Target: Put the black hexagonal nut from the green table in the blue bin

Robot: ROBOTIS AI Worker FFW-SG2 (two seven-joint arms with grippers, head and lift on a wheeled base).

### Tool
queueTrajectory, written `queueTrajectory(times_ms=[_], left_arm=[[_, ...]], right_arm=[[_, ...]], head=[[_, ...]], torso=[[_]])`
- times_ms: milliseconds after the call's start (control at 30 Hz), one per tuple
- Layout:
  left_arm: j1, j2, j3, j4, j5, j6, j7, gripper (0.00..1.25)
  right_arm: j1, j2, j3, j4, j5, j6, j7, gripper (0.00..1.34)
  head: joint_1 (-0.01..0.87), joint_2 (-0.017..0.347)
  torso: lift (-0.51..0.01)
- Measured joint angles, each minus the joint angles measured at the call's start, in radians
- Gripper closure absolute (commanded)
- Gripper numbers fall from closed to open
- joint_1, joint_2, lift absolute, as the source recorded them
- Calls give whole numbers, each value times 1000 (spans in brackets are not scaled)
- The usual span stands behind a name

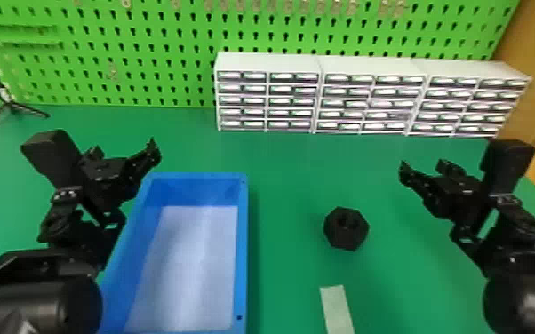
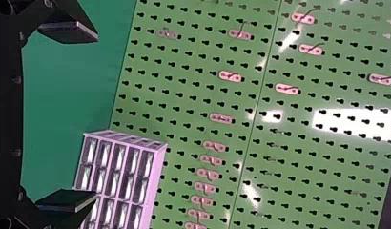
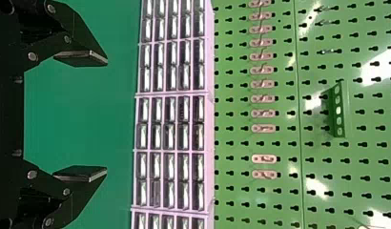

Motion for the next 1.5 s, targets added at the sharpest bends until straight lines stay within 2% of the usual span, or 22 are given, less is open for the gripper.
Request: queueTrajectory(times_ms=[867,1300,1500], left_arm=[[1,0,1,0,1,0,0,125],[2,0,3,-1,3,-2,0,125],[3,0,3,-1,3,-3,0,125]], right_arm=[[3,0,1,-5,-9,1,0,456],[27,12,14,-63,-7,76,-2,456],[28,4,52,-79,-23,122,-15,456]], head=[[692,8],[692,8],[692,8]], torso=[[-97],[-97],[-97]])
